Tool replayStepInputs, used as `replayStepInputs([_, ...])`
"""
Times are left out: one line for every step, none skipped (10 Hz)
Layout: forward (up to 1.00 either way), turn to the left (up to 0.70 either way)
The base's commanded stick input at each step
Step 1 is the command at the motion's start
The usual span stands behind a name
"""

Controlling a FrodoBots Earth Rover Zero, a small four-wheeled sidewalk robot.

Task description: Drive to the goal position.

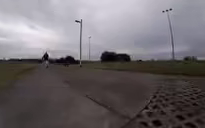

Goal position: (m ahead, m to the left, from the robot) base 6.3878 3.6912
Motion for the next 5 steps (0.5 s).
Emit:
replayStepInputs([1.0,0.0])
replayStepInputs([1.0,-0.4])
replayStepInputs([1.0,-0.4])
replayStepInputs([1.0,0.0])
replayStepInputs([1.0,0.0])
